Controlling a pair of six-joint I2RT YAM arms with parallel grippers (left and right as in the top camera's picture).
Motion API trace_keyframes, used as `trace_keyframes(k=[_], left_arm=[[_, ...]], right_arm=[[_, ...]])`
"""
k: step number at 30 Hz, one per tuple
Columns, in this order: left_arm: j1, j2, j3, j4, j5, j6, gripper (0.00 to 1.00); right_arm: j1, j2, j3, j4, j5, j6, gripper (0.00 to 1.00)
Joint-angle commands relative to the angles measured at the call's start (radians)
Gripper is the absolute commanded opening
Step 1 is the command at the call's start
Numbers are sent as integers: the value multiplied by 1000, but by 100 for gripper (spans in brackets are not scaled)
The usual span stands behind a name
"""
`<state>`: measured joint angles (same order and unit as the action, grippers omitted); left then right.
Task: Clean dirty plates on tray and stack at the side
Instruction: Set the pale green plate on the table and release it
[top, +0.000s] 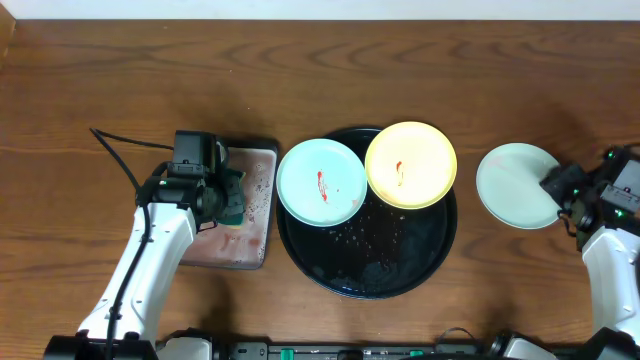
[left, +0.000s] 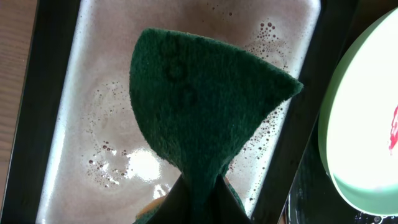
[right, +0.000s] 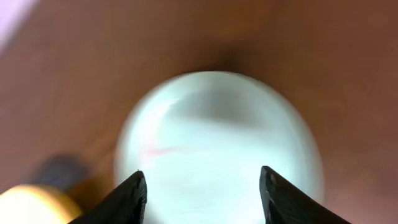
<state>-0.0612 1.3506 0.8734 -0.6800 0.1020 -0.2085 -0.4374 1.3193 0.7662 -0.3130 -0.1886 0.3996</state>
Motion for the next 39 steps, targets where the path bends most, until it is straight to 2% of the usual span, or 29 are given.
trace_keyframes(k=[1, 4, 7, 10, 12, 16, 21, 27, 29, 30, 33, 39], left_arm=[[4, 2, -5, 0, 3, 13, 7], [4, 2, -5, 0, 2, 13, 7], [4, 2, -5, 0, 3, 13, 7], [4, 2, -5, 0, 2, 13, 8], [4, 2, -5, 0, 2, 13, 8], [4, 2, -5, 0, 3, 13, 8], [4, 2, -5, 0, 2, 13, 8], [4, 2, -5, 0, 3, 13, 7], [4, 2, -5, 0, 3, 13, 7], [4, 2, -5, 0, 3, 13, 7], [4, 2, -5, -1, 3, 13, 8], [4, 2, -5, -4, 3, 13, 7]], right_arm=[[34, -10, 11, 22, -380, -177, 59], [103, -7, 11, 0, -409, -279, 61], [188, 20, 11, 2, -343, -356, 62], [272, 74, 11, 44, -244, -361, 62], [317, 121, 11, 87, -192, -360, 58], [383, 227, 11, 190, -181, -360, 55], [414, 329, 11, 307, -174, -359, 41], [420, 386, 11, 359, -88, -300, 35], [420, 389, 11, 362, -89, -300, 23], [420, 389, 11, 362, -90, -299, 14], [420, 380, 11, 362, -120, -299, 1], [417, 276, 11, 250, -168, -301, 1]])
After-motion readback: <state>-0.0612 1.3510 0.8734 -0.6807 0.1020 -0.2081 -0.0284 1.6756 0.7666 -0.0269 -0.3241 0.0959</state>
